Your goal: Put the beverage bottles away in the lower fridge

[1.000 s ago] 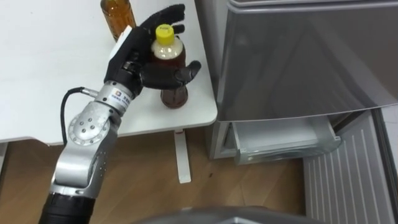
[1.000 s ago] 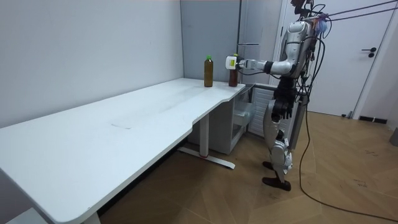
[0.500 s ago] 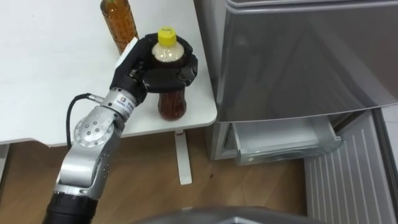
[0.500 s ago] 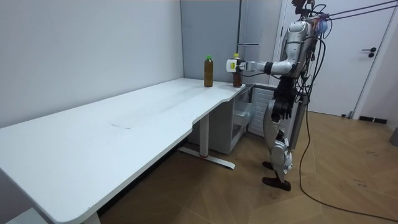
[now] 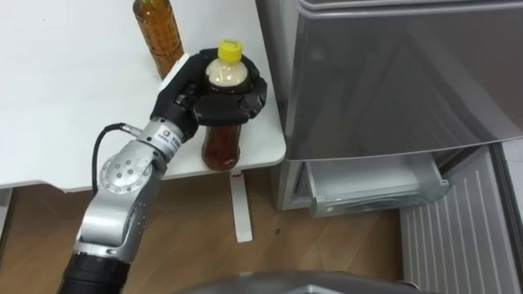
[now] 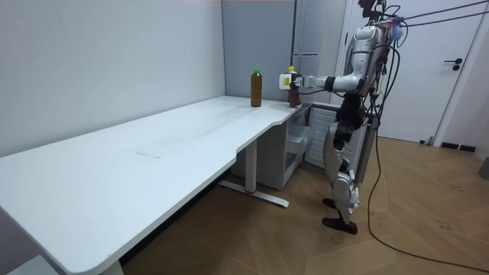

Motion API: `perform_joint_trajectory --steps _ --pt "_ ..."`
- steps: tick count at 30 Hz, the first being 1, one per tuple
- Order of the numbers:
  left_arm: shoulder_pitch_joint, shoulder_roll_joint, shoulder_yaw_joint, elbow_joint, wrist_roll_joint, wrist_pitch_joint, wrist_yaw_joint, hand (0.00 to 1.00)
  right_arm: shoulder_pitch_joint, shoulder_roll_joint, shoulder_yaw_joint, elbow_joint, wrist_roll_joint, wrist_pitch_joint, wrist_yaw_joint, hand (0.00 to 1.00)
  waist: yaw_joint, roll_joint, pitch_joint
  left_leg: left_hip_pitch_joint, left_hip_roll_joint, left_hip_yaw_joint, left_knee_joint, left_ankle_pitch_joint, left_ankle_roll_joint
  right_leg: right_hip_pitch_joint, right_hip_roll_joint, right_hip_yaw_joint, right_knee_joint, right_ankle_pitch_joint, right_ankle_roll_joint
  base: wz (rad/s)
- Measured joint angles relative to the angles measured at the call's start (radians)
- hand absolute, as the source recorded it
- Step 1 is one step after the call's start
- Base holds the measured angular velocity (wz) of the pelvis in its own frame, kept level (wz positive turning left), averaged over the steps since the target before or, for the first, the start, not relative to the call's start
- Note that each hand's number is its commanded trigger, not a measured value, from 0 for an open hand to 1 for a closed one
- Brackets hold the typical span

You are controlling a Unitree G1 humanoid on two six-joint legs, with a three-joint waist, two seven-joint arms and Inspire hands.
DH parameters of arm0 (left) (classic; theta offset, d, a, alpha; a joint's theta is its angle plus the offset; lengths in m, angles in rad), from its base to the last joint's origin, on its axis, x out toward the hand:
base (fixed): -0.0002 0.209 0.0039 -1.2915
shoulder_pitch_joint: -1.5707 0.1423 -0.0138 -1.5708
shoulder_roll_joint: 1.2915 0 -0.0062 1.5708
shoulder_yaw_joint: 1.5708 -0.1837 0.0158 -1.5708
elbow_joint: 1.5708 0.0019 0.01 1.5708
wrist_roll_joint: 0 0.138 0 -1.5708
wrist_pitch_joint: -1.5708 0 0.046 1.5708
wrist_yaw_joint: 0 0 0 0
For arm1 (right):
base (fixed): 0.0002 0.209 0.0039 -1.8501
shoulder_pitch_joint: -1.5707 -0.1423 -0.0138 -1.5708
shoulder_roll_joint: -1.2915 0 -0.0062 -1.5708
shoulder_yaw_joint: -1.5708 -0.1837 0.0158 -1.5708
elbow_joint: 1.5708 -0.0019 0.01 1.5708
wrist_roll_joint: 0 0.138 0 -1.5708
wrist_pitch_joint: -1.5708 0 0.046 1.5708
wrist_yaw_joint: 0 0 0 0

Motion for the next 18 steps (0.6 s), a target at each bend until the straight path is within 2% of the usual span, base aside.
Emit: perform_joint_trajectory --steps 3,4,7,11,18 --pt "0.0 0.001 0.0 0.0 -0.075 0.0 -0.001 1.0 -0.01 -0.001 0.008 -0.014 0.001 -0.004 -0.001 0.0 0.002 -0.002 0.0059 -0.017 0.0 0.001 -0.002 0.0 0.0 -0.016 0.001 -0.004 0.005 0.0 0.0 0.0" --pt "-0.001 0.001 0.001 0.0 -0.094 0.0 -0.001 1.0 -0.011 -0.002 0.008 -0.025 0.0 -0.004 0.001 0.0 0.003 -0.001 0.0054 -0.021 0.0 0.001 -0.001 0.0 0.0 -0.021 0.0 -0.004 0.006 0.0 -0.001 -0.03" --pt "-0.001 -0.003 0.002 0.0 -0.153 0.0 -0.01 1.0 -0.032 -0.013 0.007 -0.046 0.0 -0.005 0.007 0.0 0.006 -0.011 0.0115 -0.029 0.002 0.009 0.007 0.002 -0.002 -0.037 -0.001 0.001 0.017 0.001 -0.001 -0.07" --pt "-0.001 0.0 0.002 0.006 -0.218 0.004 -0.043 1.0 -0.033 -0.028 0.007 -0.148 -0.007 -0.004 0.024 0.0 0.016 -0.021 0.0098 -0.039 0.002 0.016 0.016 0.002 -0.002 -0.049 -0.002 0.002 0.018 0.001 -0.001 -0.04" --pt "0.0 0.01 -0.014 0.066 -0.354 0.005 -0.042 1.0 -0.027 -0.025 0.016 -0.322 0.015 -0.007 0.023 0.0 0.023 -0.036 0.0081 -0.017 0.004 0.015 0.015 0.002 -0.002 -0.018 -0.001 0.001 -0.003 0.002 -0.004 0.02"
